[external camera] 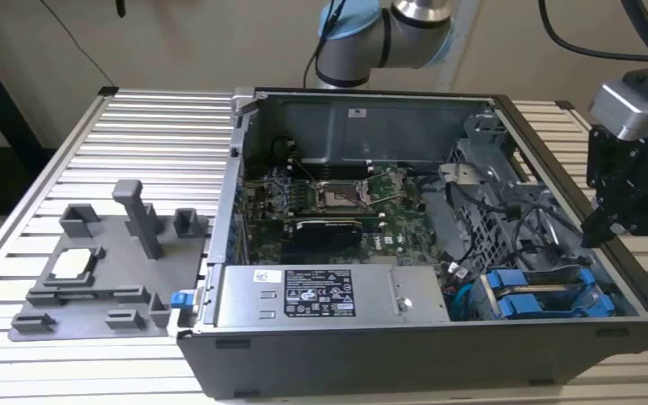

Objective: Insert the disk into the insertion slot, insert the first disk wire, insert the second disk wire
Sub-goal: 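Insert the first disk wire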

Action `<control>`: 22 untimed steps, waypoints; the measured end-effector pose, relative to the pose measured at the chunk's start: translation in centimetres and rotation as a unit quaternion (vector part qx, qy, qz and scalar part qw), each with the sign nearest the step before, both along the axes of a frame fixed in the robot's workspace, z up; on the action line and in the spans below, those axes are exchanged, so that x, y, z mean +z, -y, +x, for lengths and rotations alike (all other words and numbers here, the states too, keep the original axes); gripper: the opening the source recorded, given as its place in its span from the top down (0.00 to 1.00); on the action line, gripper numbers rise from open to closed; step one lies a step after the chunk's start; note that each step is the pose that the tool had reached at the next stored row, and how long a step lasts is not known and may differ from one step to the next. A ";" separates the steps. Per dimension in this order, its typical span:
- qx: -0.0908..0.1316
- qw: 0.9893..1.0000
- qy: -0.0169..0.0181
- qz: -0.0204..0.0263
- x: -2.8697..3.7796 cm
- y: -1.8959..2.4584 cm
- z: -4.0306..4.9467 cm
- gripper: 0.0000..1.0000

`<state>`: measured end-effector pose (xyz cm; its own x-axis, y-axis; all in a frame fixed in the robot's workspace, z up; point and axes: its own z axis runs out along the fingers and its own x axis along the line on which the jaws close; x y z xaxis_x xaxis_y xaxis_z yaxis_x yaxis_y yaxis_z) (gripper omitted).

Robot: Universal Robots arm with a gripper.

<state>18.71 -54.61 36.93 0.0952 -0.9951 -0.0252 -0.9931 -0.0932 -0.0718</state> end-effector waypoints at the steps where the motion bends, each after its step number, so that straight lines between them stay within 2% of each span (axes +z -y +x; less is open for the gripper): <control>1: 0.000 1.000 0.000 0.000 0.00 0.00 0.00 0.82; 9: 0.000 1.000 0.000 0.000 0.00 0.00 0.00 0.80; 10: 0.000 1.000 -0.001 0.000 0.00 -0.02 0.00 0.74; 14: 0.000 1.000 0.000 -0.001 -0.32 -0.27 0.08 0.74; 22: 0.000 1.000 0.000 -0.002 -0.44 -0.30 0.11 0.74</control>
<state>18.81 -54.32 36.50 0.0952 -0.9952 -0.0220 -0.9931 -0.0934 -0.0705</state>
